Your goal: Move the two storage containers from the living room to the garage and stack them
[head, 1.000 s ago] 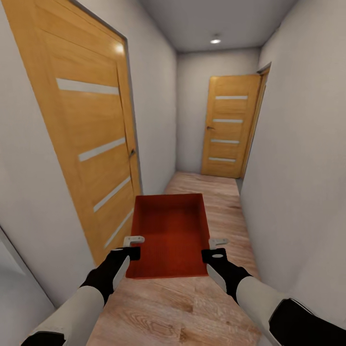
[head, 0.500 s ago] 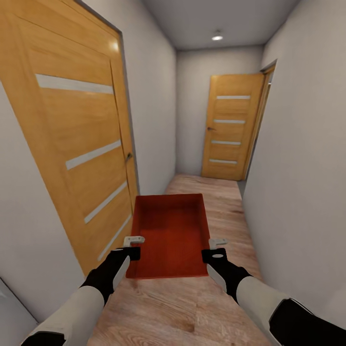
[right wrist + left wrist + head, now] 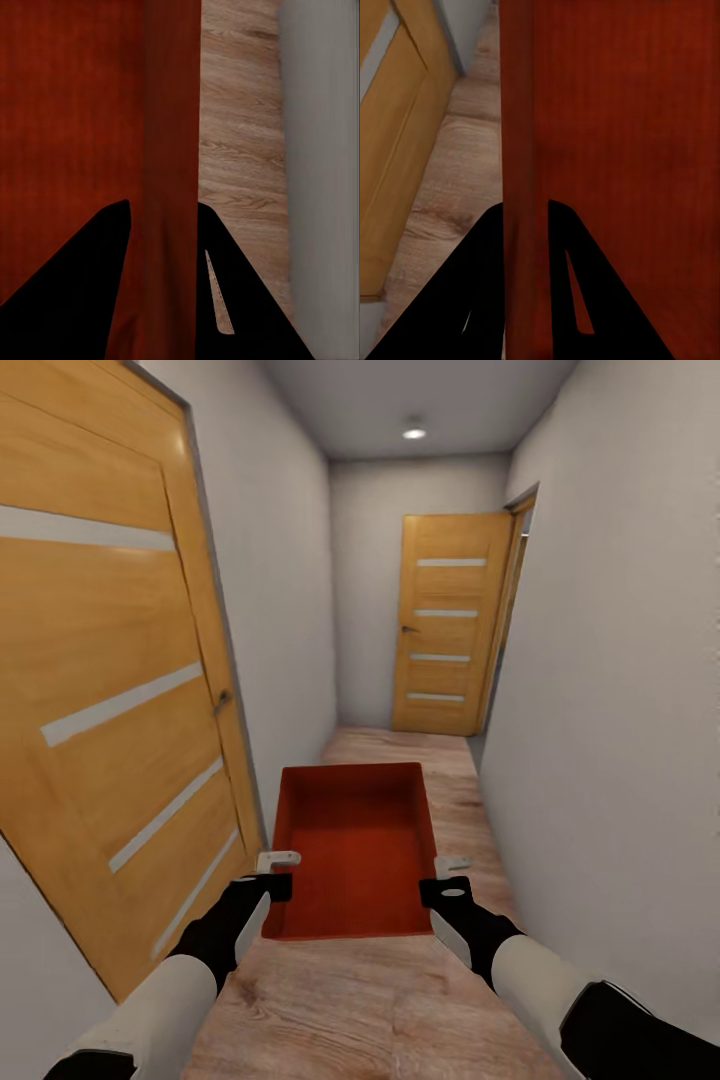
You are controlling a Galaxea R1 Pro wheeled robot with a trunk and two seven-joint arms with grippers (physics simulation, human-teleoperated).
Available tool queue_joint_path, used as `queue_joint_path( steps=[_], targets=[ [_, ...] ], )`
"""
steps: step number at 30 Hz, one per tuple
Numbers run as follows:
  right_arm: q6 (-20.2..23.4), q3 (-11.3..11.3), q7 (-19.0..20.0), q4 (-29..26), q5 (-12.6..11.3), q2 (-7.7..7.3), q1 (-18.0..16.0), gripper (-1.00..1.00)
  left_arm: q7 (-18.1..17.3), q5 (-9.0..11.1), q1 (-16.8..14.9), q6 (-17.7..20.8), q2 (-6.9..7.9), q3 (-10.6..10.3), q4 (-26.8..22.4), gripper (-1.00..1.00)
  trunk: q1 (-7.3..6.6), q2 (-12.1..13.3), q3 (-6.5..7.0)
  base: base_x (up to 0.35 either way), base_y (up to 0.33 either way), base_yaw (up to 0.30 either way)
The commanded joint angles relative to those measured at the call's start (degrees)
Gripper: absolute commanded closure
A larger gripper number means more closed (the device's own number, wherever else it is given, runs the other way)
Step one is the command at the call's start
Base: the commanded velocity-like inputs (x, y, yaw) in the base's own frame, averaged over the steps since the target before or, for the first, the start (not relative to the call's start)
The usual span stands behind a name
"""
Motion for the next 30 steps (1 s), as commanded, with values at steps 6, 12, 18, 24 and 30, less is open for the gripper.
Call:
queue_joint_path(
  steps=[6,12,18,24,30],
  targets=[
    [-1.9,-1.6,-3.9,-0.2,1.5,0.0,-0.1,1.0,0.7,0.0,0.0,0.4,0.05,-0.2,2.5,1.0,0.07,-0.1,-0.12,0.322,0.0,-0.099],
    [-1.9,-1.6,-3.9,-0.2,1.5,-0.01,-0.1,1.0,0.7,0.1,0.0,0.4,0.04,-0.2,2.5,1.0,0.07,-0.1,-0.12,0.322,0.034,-0.002],
    [-1.9,-1.6,-3.9,-0.2,1.5,-0.04,-0.1,1.0,0.7,0.0,0.0,0.4,0.0,-0.2,2.5,1.0,0.07,-0.1,-0.12,0.322,0.087,0.0],
    [-1.9,-1.6,-3.8,-0.2,1.5,-0.04,-0.1,1.0,0.7,0.0,0.0,0.4,0.02,-0.2,2.5,1.0,0.07,-0.1,-0.12,0.322,0.092,-0.061],
    [-1.9,-1.6,-3.8,-0.2,1.5,-0.01,-0.1,1.0,0.7,0.0,0.0,0.4,-0.03,-0.2,2.5,1.0,0.07,-0.1,-0.12,0.322,0.092,-0.23]
  ],
)
